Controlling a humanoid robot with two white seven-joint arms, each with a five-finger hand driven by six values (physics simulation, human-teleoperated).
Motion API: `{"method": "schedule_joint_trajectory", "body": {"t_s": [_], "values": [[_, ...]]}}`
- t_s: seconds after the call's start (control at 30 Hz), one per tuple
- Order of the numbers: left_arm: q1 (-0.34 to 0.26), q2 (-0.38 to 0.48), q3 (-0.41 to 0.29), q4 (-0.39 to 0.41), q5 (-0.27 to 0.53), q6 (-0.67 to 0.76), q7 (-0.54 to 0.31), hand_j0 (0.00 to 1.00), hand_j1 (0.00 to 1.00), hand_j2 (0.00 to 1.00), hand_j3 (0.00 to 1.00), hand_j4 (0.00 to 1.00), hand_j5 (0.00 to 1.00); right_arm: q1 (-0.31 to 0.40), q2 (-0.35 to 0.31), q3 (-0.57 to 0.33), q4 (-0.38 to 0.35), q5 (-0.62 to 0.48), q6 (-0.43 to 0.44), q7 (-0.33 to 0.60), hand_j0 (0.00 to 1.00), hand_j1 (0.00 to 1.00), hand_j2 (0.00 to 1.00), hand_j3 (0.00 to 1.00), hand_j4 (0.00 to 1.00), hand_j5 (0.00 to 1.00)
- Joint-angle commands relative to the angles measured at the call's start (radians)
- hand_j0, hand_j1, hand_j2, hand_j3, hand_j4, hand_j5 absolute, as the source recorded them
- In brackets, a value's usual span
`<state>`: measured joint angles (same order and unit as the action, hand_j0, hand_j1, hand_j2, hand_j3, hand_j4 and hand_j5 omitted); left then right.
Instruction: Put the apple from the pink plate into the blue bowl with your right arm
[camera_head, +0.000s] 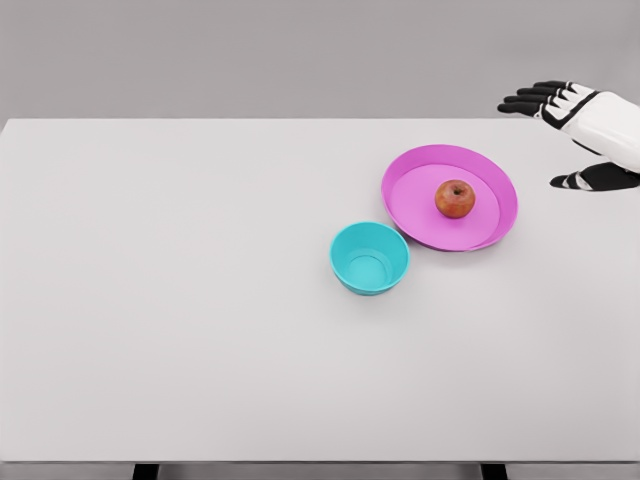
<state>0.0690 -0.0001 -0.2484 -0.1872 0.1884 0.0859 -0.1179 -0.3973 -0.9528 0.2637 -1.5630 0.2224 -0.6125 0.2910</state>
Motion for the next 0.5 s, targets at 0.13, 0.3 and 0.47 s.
{"method": "schedule_joint_trajectory", "body": {"t_s": [0.13,0.3,0.47], "values": [[0.0,0.0,0.0,0.0,0.0,0.0,0.0,1.0,1.0,1.0,1.0,1.0,1.0,0.002,0.0,0.003,0.009,-0.011,0.002,-0.001,1.0,1.0,1.0,1.0,1.0,1.0],[0.0,0.0,0.0,0.0,0.0,0.0,0.0,1.0,1.0,1.0,1.0,1.0,1.0,-0.034,0.011,0.135,0.083,-0.006,0.002,0.094,1.0,1.0,1.0,1.0,1.0,1.0],[0.0,0.0,0.0,0.0,0.0,0.0,0.0,1.0,1.0,1.0,1.0,1.0,1.0,-0.106,0.034,0.138,0.089,-0.008,0.002,0.32,1.0,1.0,1.0,1.0,1.0,1.0]]}}
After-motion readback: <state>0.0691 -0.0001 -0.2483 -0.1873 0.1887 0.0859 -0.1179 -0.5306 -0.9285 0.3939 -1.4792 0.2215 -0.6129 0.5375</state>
